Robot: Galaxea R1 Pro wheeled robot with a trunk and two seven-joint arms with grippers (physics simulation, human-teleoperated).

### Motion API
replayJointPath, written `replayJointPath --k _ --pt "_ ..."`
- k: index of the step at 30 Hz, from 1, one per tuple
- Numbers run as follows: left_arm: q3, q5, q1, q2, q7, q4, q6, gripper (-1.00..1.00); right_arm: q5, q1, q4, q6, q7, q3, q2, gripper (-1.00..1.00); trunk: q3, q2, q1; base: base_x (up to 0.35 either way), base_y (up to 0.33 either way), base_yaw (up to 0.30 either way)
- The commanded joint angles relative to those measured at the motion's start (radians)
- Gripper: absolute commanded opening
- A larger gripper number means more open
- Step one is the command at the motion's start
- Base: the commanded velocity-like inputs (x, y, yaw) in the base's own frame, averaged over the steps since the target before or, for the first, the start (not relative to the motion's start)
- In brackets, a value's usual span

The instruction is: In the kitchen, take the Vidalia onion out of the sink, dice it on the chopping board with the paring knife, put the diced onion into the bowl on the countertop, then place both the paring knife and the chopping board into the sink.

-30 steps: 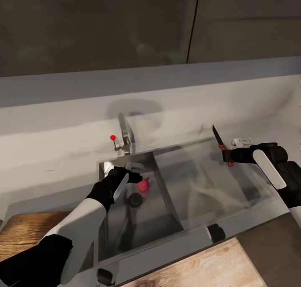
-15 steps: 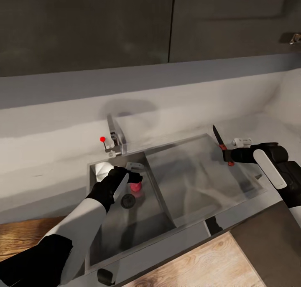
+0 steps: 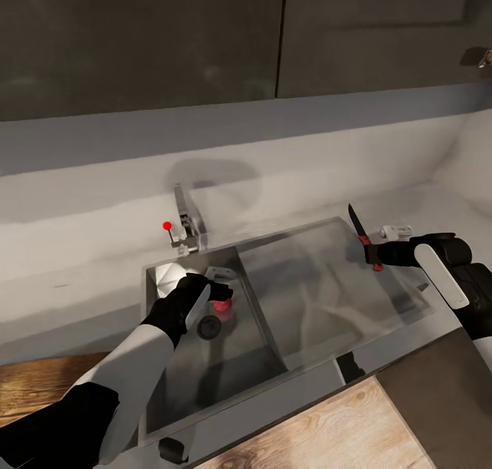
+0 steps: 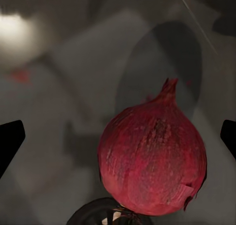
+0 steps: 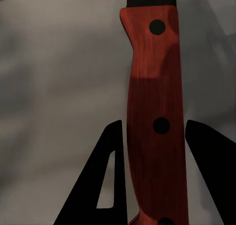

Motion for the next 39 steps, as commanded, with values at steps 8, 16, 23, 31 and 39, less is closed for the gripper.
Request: replayJointPath --k 8,16,23,31,39 --pt "-0.002 0.01 -0.001 0.0 0.008 0.0 0.004 1.0 -0.008 -0.001 -0.001 0.003 -0.007 0.002 -0.001 -1.0 -0.013 -0.002 0.001 0.0 0.0 0.0" --pt "-0.002 0.01 -0.001 0.0 0.008 0.0 0.004 1.0 -0.008 -0.001 -0.001 0.003 -0.007 0.002 -0.001 -1.0 -0.025 -0.002 0.001 0.0 0.0 0.0" --pt "-0.002 0.01 -0.001 0.0 0.008 0.0 0.004 1.0 -0.008 -0.001 -0.001 0.003 -0.007 0.002 0.0 -1.0 -0.026 -0.002 0.001 0.0 0.0 -0.068" --pt "-0.002 0.01 -0.001 0.0 0.008 0.0 0.004 1.0 -0.008 -0.001 0.0 0.004 -0.007 0.002 -0.001 -1.0 -0.026 -0.002 0.001 0.0 0.0 -0.062" --pt "-0.002 0.01 -0.001 0.0 0.008 0.0 0.004 1.0 -0.008 -0.001 0.0 0.004 -0.007 0.002 -0.001 -1.0 -0.031 -0.002 0.001 0.0 0.0 -0.002"
